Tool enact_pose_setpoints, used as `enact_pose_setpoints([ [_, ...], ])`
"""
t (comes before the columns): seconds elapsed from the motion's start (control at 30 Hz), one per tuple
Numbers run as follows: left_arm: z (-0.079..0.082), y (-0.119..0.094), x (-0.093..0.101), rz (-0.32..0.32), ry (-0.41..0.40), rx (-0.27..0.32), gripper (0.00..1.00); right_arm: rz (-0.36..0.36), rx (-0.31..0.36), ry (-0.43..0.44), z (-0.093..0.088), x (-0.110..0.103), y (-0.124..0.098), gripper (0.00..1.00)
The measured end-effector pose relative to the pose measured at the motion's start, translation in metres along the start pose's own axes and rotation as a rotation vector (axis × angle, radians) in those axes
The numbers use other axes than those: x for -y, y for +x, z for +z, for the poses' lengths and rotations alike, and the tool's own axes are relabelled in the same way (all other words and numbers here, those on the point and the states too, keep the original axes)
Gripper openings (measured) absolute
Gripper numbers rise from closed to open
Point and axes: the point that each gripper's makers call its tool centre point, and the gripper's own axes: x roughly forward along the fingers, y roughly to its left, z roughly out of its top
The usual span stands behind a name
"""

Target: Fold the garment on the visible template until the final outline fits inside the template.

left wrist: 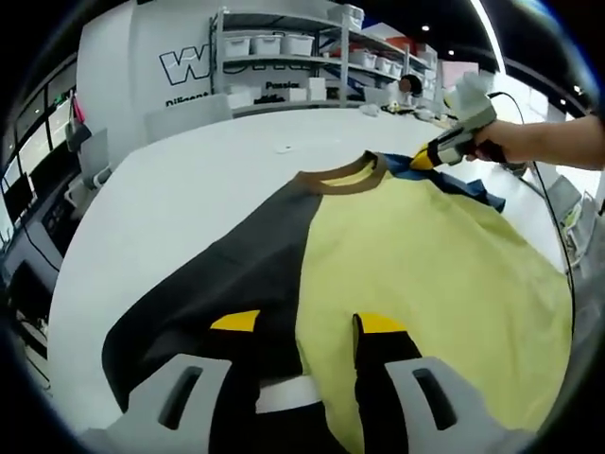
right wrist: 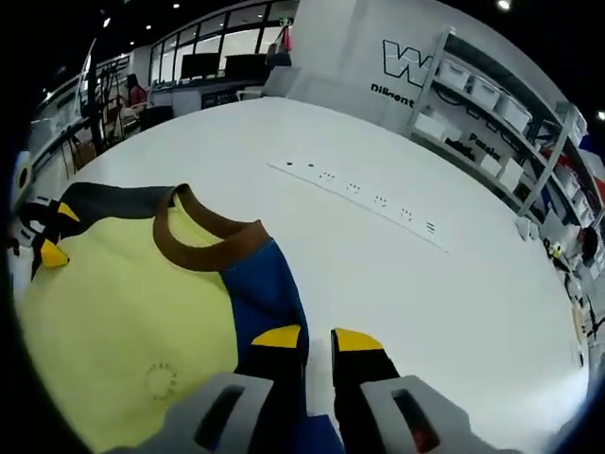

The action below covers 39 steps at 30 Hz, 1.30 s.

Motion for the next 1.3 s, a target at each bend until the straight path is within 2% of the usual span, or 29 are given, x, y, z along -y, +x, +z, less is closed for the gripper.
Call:
enact_pose_setpoints([
  [0.03, 0.0, 0.001, 0.003, -0.022, 0.024, 0.008, 0.39, 0.001, 0.003, 0.003, 0.0, 0.0, -0.002, 0.05],
  [0.07, 0.001, 0.002, 0.006, -0.044, 0.049, 0.017, 0.42, -0.024, 0.003, 0.034, -0.002, 0.001, -0.014, 0.06],
  [0.13, 0.0, 0.002, 0.011, -0.061, 0.053, 0.018, 0.5, -0.022, 0.03, 0.044, 0.0, -0.002, -0.021, 0.08],
  [0.17, -0.001, 0.003, 0.014, -0.065, 0.062, 0.016, 0.52, -0.008, 0.045, 0.049, -0.002, -0.007, -0.029, 0.08],
  [0.37, -0.002, 0.003, 0.017, -0.073, 0.073, -0.003, 0.58, 0.023, 0.066, 0.058, -0.008, -0.018, -0.046, 0.12],
  [0.53, -0.004, -0.005, 0.02, -0.079, 0.071, -0.021, 0.57, 0.047, 0.05, 0.069, -0.019, -0.024, -0.053, 0.16],
  [0.6, 0.0, -0.013, 0.021, -0.064, 0.051, 0.009, 0.55, 0.054, 0.054, 0.068, -0.022, -0.026, -0.056, 0.17],
  [0.77, 0.002, -0.025, 0.025, -0.069, 0.047, 0.027, 0.54, 0.062, 0.047, 0.08, -0.031, -0.031, -0.067, 0.21],
  [0.83, 0.004, -0.03, 0.027, -0.063, 0.049, 0.041, 0.55, 0.069, 0.071, 0.101, -0.034, -0.033, -0.069, 0.2],
  [0.93, 0.006, -0.035, 0.029, -0.06, 0.032, 0.067, 0.57, 0.095, 0.044, 0.136, -0.044, -0.037, -0.069, 0.2],
  [1.0, 0.007, -0.038, 0.029, -0.053, 0.02, 0.079, 0.56, 0.103, 0.034, 0.115, -0.05, -0.04, -0.071, 0.19],
  [1.17, 0.006, -0.05, 0.029, -0.029, 0.014, 0.089, 0.6, 0.131, -0.007, 0.076, -0.066, -0.047, -0.074, 0.19],
  [1.3, 0.005, -0.059, 0.032, -0.026, -0.008, 0.106, 0.6, 0.118, -0.039, 0.041, -0.078, -0.047, -0.074, 0.18],
])
